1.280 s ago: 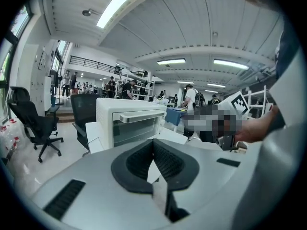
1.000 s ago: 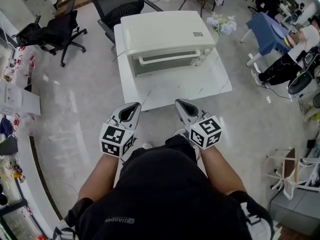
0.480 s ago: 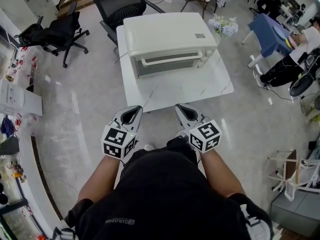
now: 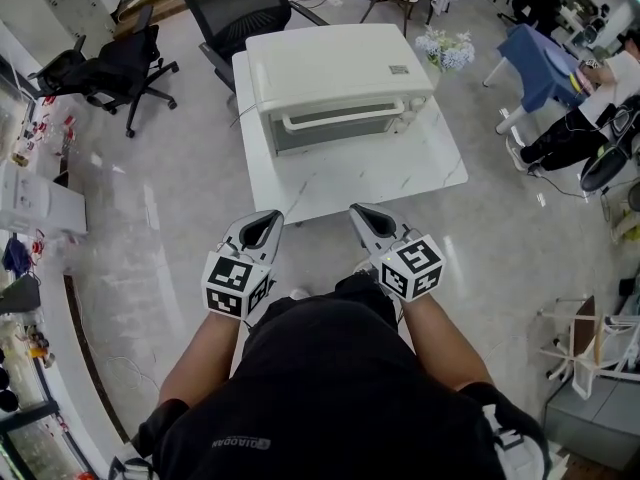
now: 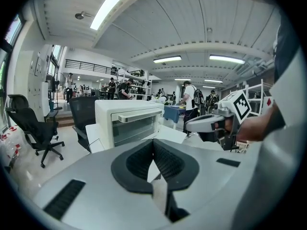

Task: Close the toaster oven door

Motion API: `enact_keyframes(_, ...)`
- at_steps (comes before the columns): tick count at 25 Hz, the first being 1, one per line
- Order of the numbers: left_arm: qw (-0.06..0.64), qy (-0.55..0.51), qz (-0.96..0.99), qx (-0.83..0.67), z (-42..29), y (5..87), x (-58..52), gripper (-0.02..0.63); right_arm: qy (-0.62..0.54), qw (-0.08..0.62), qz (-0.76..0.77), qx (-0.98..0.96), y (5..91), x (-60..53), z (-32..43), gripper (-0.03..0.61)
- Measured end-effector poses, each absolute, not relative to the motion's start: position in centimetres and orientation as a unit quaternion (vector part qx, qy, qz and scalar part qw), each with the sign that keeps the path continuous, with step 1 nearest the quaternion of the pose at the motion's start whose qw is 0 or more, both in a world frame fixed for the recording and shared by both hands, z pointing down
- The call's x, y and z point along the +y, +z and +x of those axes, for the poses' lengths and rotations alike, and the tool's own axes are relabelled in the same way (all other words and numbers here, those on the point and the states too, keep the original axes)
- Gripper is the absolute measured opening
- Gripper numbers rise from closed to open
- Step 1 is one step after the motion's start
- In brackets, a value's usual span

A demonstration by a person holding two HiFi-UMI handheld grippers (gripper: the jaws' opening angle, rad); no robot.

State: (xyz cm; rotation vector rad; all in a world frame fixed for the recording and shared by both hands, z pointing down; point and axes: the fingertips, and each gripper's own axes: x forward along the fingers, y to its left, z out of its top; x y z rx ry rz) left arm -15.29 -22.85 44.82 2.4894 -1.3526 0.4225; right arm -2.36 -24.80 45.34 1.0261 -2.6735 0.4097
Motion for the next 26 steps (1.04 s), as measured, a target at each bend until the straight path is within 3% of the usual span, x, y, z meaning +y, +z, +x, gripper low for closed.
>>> enact_keyframes(26,0.144,0.139,0.862,-0.466,-15.02,44.99,-23.38,0.003,0.132,0.134,0.345,-0.919,45.52,-25.25,-2.01,0.002)
